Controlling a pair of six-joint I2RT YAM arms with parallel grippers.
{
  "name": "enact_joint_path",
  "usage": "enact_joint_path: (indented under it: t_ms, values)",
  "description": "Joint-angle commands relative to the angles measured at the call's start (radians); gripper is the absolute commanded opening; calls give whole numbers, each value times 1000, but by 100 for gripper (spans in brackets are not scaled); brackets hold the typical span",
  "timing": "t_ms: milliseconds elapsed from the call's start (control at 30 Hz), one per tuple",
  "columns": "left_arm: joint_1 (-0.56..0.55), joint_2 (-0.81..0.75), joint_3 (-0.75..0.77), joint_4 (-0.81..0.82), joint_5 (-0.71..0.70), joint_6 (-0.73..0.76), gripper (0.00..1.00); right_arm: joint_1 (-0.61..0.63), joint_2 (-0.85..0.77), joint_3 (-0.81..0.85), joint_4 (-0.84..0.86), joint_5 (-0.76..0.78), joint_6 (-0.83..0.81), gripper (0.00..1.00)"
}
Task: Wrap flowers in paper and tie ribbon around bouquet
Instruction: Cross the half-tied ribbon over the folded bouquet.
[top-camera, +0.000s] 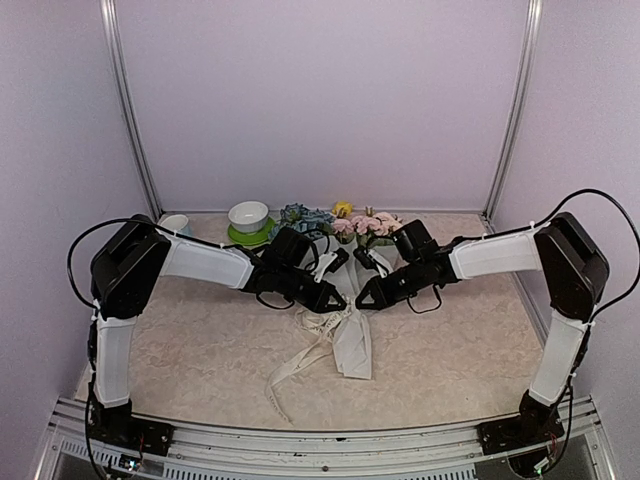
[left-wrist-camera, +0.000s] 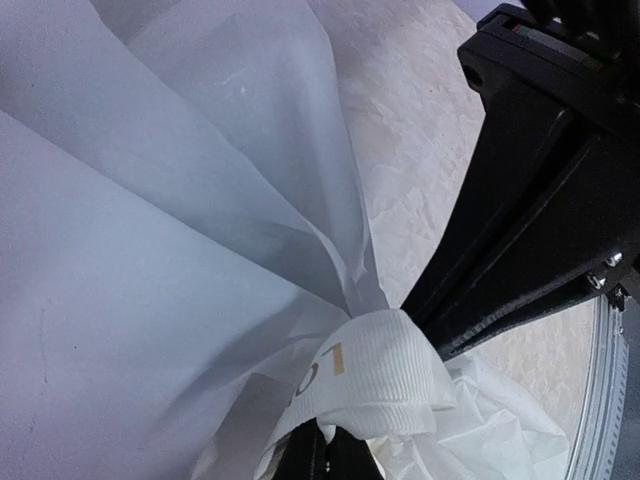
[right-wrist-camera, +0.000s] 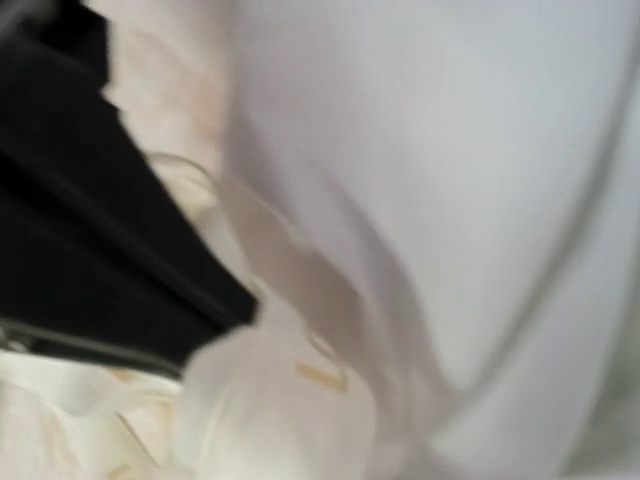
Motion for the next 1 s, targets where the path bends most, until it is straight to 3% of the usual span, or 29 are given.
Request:
enact_joint_path:
  t_ms: [0, 433, 767, 833, 967]
  values:
    - [-2, 14, 19, -32, 15, 23, 2, 2, 23, 14, 100, -88, -12, 2]
    - [2, -9, -31, 25, 33, 43, 9, 2, 72, 12, 216, -233, -4, 11]
    - [21, -28, -78, 133, 86, 21, 10, 2, 91, 22, 224, -299, -14, 30]
    - [21, -26, -80, 136, 97, 23, 10, 2, 87, 22, 220, -275, -13, 29]
    - [21, -31, -97, 159, 124, 21, 11, 2, 97, 27, 217, -262, -11, 14]
